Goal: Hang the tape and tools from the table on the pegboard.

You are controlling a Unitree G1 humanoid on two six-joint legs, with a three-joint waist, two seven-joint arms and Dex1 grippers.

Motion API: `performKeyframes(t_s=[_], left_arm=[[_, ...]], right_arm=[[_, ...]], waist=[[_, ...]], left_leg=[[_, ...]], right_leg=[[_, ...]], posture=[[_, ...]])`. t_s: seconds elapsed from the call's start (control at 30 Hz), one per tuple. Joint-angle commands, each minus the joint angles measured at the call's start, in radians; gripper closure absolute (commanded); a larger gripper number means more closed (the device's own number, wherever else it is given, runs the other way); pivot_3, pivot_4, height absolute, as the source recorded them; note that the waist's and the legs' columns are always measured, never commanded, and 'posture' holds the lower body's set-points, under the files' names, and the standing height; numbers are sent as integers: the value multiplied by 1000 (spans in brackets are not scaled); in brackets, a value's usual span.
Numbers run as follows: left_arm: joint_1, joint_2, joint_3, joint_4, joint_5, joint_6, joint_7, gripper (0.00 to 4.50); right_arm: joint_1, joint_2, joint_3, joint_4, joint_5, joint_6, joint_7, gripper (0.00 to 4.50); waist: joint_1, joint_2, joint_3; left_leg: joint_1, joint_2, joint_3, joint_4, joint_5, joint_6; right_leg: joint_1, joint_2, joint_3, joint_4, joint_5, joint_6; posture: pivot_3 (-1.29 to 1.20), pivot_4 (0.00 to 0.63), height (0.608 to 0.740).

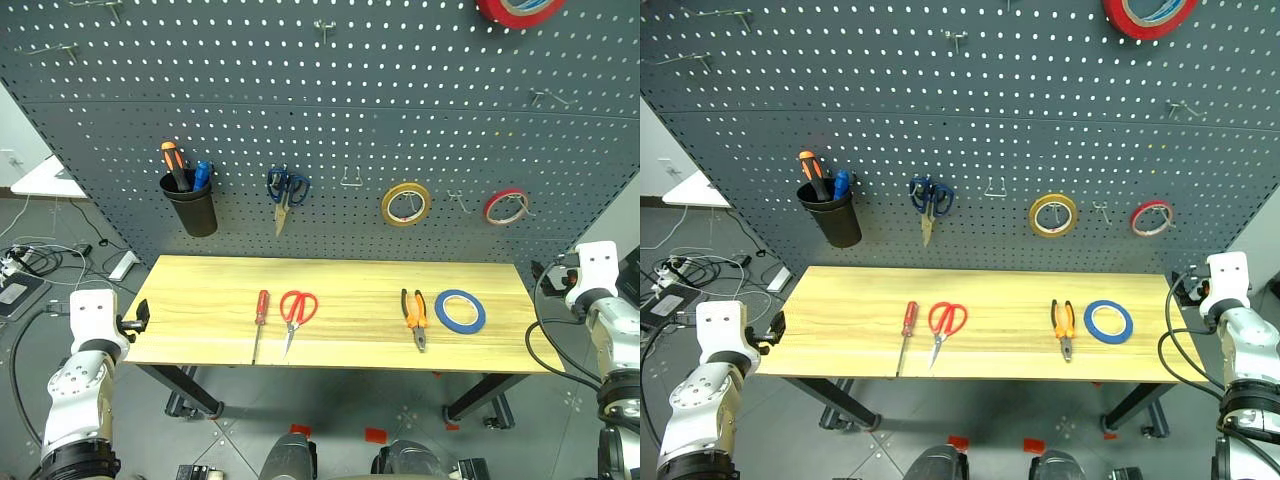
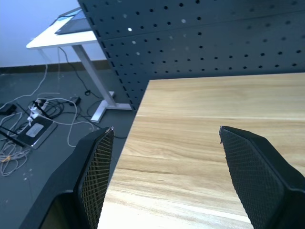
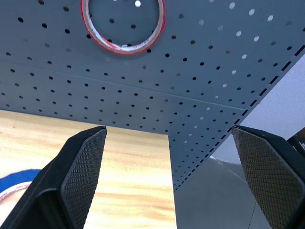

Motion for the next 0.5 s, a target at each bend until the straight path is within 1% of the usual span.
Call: performKeyframes(t_s=[0.03,0.17,0.33,0.43,0.5], left_arm=[[-20,27,-9,-10,14,-32,-12,777],[-13,28,-9,-14,16,-30,-15,777],[46,24,-41,-56,45,-53,-44,777],[83,10,-64,-126,51,-22,-48,777],[109,-7,-83,-193,32,0,-68,777]], right_arm=[[-4,-8,-12,-35,4,-25,-4,0],[14,-2,4,-62,11,-15,38,0],[104,14,58,-206,9,12,122,0],[186,21,105,-354,3,57,165,0],[233,16,146,-459,-11,108,186,0]], waist=[[0,0,0],[-1,0,0],[-3,2,2],[-3,2,13],[-3,4,25]], left_leg=[[0,0,0,0,0,0],[0,0,0,0,0,0],[0,1,1,-1,0,0],[0,1,1,0,-1,1],[0,2,1,0,-1,1]], right_leg=[[0,0,0,0,0,0],[0,0,0,0,0,0],[0,0,0,0,0,0],[-1,0,1,0,0,0],[-1,0,1,0,0,0]], posture=[[111,28,740],[108,35,740],[102,58,740],[90,90,740],[74,116,740]])
